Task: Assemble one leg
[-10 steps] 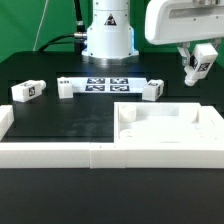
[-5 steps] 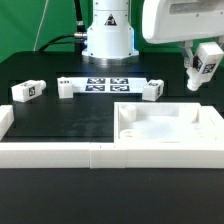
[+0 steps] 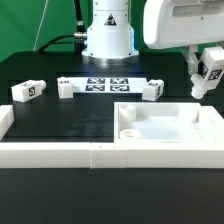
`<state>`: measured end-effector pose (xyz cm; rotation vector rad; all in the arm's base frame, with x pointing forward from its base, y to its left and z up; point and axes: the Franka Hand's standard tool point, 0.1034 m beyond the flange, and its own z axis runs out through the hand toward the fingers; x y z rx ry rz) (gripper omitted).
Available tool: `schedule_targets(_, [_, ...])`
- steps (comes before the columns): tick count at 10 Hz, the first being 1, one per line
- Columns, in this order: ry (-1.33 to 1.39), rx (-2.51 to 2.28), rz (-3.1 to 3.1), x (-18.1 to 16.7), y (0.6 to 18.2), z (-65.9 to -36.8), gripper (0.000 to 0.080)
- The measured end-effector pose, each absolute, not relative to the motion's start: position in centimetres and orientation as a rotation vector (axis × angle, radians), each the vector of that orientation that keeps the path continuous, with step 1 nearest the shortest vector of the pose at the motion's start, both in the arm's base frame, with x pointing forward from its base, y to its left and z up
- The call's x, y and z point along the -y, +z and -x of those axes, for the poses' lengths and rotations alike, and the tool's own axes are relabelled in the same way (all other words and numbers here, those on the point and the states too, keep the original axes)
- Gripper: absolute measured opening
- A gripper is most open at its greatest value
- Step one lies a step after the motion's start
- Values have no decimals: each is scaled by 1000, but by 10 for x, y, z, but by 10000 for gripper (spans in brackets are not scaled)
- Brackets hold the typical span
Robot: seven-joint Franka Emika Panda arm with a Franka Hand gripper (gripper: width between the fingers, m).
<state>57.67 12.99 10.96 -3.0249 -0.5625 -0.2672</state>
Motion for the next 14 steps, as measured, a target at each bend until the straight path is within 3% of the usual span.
schedule_targets(3, [-320, 579, 3019, -125, 109, -582, 285])
schedule_targets(4, [-480, 581, 2999, -120, 110, -598, 285])
schedule_targets(8, [-563, 576, 2984, -118, 99, -628, 285])
schedule_targets(14, [-771, 552, 2946, -118, 84, -632, 285])
